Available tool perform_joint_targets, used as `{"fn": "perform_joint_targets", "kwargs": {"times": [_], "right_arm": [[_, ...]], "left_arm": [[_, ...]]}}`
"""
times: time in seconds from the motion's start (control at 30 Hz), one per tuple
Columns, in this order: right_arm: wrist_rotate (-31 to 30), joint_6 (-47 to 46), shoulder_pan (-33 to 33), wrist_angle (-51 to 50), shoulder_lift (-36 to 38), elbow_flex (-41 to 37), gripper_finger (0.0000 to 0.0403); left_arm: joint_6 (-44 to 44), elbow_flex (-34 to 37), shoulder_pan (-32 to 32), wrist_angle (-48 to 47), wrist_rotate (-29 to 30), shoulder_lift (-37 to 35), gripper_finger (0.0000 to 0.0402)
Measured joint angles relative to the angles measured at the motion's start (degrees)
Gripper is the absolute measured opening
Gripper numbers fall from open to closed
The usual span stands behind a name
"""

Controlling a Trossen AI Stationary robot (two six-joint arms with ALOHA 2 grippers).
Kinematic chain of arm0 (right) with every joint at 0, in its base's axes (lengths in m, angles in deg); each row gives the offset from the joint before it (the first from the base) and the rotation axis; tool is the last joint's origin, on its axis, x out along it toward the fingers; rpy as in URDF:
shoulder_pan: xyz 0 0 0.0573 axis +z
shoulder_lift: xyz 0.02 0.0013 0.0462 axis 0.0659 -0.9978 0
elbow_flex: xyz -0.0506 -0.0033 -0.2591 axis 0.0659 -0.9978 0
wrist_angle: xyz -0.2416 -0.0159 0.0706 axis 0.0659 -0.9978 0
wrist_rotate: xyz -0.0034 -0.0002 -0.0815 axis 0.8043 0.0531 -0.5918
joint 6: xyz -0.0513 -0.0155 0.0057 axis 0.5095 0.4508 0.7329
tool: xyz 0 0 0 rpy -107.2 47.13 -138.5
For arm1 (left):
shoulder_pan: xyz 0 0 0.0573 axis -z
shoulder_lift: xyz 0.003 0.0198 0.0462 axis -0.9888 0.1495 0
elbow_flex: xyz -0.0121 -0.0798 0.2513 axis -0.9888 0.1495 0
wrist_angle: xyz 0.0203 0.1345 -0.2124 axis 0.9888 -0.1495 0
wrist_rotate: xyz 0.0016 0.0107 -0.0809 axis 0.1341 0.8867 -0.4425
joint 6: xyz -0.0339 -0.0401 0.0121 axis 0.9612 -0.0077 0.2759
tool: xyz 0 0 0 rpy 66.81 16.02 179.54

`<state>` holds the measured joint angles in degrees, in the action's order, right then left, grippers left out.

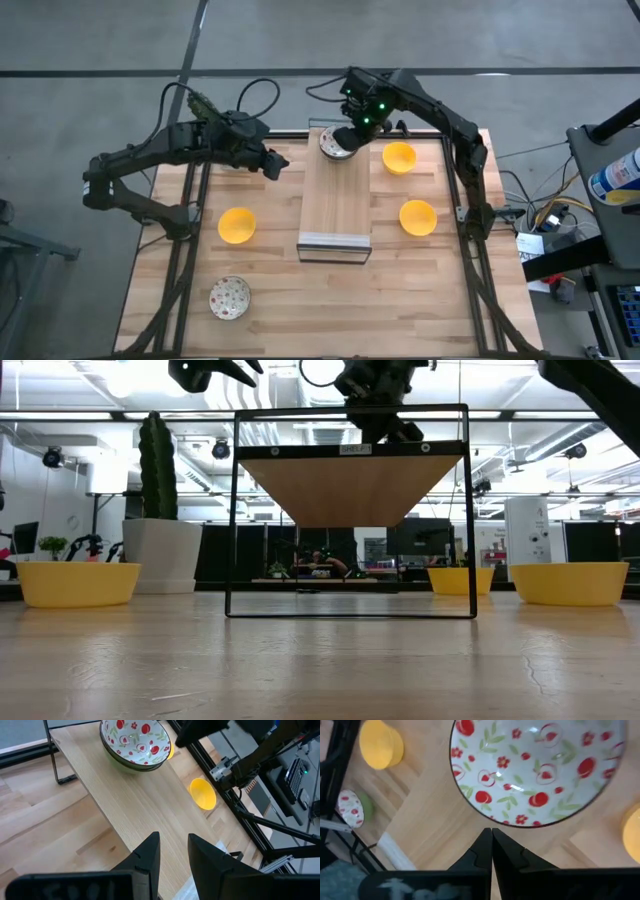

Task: Pick & Place Mini bowls
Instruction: Stack the top white bowl on top of the other white bowl on the shelf

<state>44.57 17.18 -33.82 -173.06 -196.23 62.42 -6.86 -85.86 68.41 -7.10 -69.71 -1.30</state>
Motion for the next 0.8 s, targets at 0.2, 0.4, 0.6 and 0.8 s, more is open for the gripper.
{"fn": "perform_joint_targets", "kwargs": {"times": [0.2,0.4,0.6,0.8], "right_arm": [[-0.8,-0.3,0.4,0.1,-0.1,-0.9,0.0008],[-0.8,-0.5,0.4,0.4,-0.2,-4.4,0.0008],[-0.7,-0.5,0.6,1.7,-0.2,-5.7,0.0008],[-0.3,-0.1,0.8,2.5,-0.1,-2.7,0.0008]], "left_arm": [[0.0,0.0,0.0,0.2,0.0,0.0,0.0092],[0.1,0.0,0.0,0.2,0.0,0.0,0.0092],[0.2,0.0,0.0,0.3,0.0,-0.1,0.0092],[0.3,0.0,0.0,0.3,0.0,-0.2,0.0092]]}}
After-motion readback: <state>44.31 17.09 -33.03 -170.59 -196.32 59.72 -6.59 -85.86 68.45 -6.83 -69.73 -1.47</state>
